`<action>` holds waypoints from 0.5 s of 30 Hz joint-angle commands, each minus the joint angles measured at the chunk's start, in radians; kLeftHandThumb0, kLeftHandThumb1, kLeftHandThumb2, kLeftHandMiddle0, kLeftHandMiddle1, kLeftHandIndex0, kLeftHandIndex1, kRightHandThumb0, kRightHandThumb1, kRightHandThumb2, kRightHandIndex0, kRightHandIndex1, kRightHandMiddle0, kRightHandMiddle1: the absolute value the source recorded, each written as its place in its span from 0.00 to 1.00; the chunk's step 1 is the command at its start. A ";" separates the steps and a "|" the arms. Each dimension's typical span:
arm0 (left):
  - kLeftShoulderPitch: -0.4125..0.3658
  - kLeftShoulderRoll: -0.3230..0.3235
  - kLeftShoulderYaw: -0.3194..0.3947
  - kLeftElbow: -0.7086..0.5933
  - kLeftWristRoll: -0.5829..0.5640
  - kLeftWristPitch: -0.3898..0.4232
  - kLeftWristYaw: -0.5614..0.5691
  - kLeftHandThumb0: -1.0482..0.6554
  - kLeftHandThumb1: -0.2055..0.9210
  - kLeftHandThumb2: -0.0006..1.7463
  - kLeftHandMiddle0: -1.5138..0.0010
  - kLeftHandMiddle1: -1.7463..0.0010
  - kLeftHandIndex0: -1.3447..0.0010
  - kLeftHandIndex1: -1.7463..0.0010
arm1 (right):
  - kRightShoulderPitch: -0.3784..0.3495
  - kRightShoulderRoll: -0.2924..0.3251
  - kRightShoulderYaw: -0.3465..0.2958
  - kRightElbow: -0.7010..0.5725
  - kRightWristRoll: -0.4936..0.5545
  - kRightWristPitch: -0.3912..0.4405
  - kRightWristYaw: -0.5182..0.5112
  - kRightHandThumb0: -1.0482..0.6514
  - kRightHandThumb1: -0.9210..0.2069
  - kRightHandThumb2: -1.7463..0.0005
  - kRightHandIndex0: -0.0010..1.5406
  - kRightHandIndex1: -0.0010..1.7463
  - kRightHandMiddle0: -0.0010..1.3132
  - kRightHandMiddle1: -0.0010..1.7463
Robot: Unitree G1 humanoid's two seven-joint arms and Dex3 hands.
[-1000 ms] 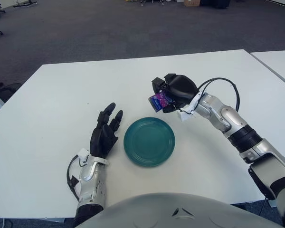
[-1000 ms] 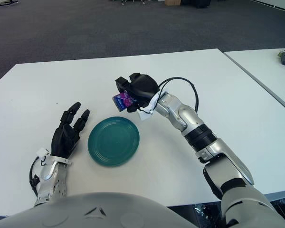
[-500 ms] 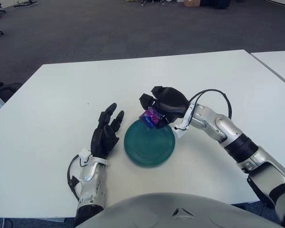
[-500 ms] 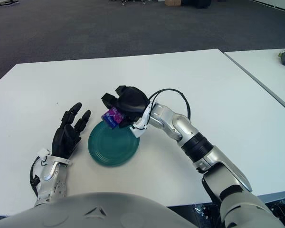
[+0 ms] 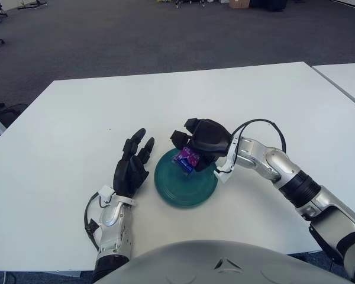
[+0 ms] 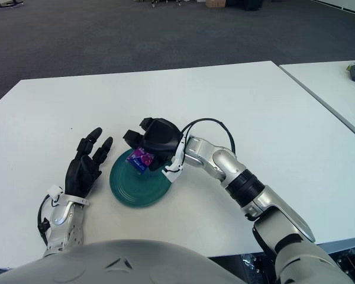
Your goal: Put the gum into the plate.
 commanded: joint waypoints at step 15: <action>0.025 -0.002 0.007 0.069 0.014 -0.002 0.030 0.03 1.00 0.58 0.76 1.00 1.00 0.71 | 0.039 0.033 0.006 0.025 -0.040 0.004 -0.040 0.40 0.03 0.68 0.30 1.00 0.17 1.00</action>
